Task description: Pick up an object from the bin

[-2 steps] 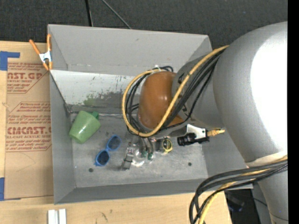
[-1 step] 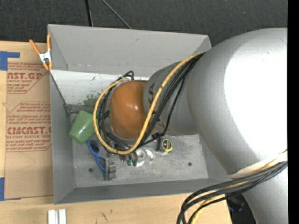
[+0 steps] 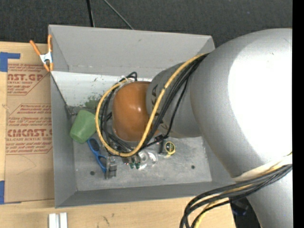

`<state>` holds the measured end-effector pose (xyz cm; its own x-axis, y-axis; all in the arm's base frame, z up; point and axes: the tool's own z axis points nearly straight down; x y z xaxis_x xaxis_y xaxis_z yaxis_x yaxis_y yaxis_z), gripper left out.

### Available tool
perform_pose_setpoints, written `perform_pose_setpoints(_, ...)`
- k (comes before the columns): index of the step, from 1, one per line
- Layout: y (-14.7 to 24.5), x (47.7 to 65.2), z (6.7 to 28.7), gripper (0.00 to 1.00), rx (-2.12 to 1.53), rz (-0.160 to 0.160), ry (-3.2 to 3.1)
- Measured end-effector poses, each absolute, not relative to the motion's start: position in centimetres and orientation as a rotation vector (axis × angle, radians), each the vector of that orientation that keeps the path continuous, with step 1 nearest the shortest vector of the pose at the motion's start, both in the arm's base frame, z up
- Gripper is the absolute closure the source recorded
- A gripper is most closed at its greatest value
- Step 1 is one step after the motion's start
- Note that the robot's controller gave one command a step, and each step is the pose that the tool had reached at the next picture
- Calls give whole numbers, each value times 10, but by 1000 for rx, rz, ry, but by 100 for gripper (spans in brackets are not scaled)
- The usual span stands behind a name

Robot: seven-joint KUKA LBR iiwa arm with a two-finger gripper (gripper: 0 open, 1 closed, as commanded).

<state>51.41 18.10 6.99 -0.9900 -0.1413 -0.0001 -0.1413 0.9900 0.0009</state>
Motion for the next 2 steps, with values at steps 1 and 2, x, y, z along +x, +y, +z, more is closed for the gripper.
perform_pose_setpoints(1, 171, 497, 197, 100, -249, 3, 3124)
perform_pose_setpoints(2, 155, 502, 274, 100, -563, 1, 3083)
